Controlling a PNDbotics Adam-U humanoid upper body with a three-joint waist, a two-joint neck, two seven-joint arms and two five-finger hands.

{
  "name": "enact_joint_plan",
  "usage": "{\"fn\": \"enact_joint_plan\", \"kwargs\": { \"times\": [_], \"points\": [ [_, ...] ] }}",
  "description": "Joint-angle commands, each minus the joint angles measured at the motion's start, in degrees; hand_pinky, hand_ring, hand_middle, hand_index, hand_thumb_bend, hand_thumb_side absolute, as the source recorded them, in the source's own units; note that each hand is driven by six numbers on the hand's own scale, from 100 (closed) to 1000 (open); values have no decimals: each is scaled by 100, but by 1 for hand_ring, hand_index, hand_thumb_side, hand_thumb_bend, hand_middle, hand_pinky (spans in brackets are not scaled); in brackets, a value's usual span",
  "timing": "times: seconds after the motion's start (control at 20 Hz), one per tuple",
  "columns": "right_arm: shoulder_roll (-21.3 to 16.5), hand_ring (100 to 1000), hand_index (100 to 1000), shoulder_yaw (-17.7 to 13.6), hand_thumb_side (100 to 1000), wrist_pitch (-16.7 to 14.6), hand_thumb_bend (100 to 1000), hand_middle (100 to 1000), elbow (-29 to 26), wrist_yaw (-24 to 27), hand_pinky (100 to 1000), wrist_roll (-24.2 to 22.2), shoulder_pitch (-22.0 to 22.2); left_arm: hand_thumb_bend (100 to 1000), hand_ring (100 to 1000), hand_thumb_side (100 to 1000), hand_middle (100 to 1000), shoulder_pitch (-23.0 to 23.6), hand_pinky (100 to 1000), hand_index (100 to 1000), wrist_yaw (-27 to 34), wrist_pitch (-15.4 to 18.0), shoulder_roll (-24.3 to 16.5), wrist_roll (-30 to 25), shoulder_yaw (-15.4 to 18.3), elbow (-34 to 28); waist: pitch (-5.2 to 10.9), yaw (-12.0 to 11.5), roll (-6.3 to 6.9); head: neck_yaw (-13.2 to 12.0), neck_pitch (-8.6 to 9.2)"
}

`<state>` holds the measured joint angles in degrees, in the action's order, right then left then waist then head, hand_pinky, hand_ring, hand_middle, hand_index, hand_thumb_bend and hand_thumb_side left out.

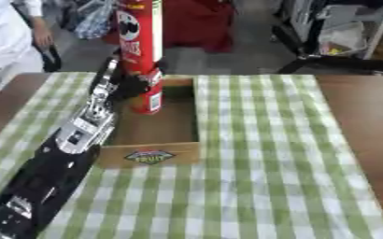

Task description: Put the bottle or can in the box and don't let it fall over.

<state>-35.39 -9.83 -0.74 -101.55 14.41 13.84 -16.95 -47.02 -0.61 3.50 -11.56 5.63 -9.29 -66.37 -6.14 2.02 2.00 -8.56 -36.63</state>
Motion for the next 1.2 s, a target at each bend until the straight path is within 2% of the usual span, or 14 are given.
{"fn": "enact_joint_plan", "kwargs": {
  "times": [0.05, 0.25, 0.45, 0.6, 0.7, 0.85, 1.0, 1.2],
  "points": [
    [-97, 765, 826, -43, 723, -2, 100, 763, -127, 19, 842, -16, -73, 371, 969, 417, 868, -181, 996, 913, -374, 84, -183, -199, 5, -106, 65, 3, -11, 12, 46],
    [-95, 765, 826, -44, 726, 2, 100, 763, -124, 21, 842, -15, -60, 438, 1000, 523, 917, -187, 1000, 933, -971, 40, -252, -515, 30, -80, 82, -10, -5, 4, 32],
    [-94, 764, 826, -46, 726, 1, 100, 762, -124, 23, 842, -15, -53, 527, 1000, 708, 963, -195, 1000, 976, -1404, -69, -297, -732, 69, -66, 96, -20, -7, -3, 28],
    [-94, 764, 826, -47, 727, -2, 100, 762, -123, 26, 842, -13, -50, 573, 1000, 774, 991, -202, 1000, 1000, -1652, -162, -318, -909, 80, -44, 103, -26, -9, -11, 25],
    [-91, 764, 826, -48, 729, -2, 100, 762, -121, 28, 842, -12, -46, 578, 1000, 784, 999, -206, 1000, 1000, -1798, -227, -326, -1007, 91, -33, 105, -30, -11, -12, 24],
    [-89, 763, 826, -48, 729, -2, 100, 761, -119, 33, 842, -11, -40, 527, 1000, 749, 985, -203, 1000, 1000, -1900, -290, -321, -1063, 117, -46, 109, -37, -15, -15, 24],
    [-92, 763, 826, -50, 728, -6, 100, 761, -120, 35, 842, -10, -37, 470, 1000, 713, 969, -196, 1000, 989, -1864, -323, -317, -1056, 128, -70, 114, -44, -20, -20, 24],
    [-90, 763, 826, -50, 724, -9, 100, 761, -119, 38, 842, -6, -33, 441, 1000, 696, 953, -193, 1000, 978, -1782, -343, -332, -1014, 142, -129, 126, -58, -28, -34, 28]
  ]
}}
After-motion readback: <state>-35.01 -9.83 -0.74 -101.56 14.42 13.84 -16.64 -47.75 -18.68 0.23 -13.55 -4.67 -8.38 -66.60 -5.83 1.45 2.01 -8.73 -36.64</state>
